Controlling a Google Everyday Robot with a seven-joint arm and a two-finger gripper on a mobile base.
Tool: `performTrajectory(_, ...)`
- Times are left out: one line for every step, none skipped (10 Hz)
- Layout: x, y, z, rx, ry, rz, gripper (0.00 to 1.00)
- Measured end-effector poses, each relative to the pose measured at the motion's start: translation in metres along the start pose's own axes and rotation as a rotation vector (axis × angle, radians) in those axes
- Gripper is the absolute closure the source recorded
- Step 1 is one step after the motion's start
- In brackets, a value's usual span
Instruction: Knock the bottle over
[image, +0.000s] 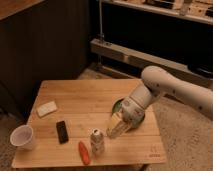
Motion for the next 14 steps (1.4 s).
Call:
performTrajectory(0.007,-0.011,-0.001,0.023,0.016,0.006,0.83)
performTrajectory(0.010,-0.016,-0.002,0.029,0.026,0.006,0.83)
performTrajectory(0.011,-0.020,-0.001,0.031,0.037,0.006,0.83)
performTrajectory(0.011,-0.023,0.000,0.035,0.053,0.004,0.83)
performTrajectory(0.010,-0.025,0.004,0.042,0.078,0.002,0.83)
performTrajectory(0.009,-0.027,0.006,0.045,0.093,0.002,0.83)
performTrajectory(0.007,-0.031,0.015,0.054,0.135,0.000,0.83)
performTrajectory(0.007,-0.033,0.017,0.060,0.149,0.001,0.83)
performTrajectory(0.006,-0.037,0.021,0.073,0.169,0.006,0.83)
performTrajectory(0.005,-0.038,0.028,0.088,0.193,0.004,0.83)
performTrajectory(0.003,-0.040,0.036,0.097,0.220,0.003,0.83)
performTrajectory(0.002,-0.041,0.040,0.098,0.232,0.004,0.83)
performTrajectory(-0.001,-0.041,0.047,0.096,0.246,0.001,0.83)
performTrajectory(-0.006,-0.040,0.054,0.094,0.260,-0.001,0.83)
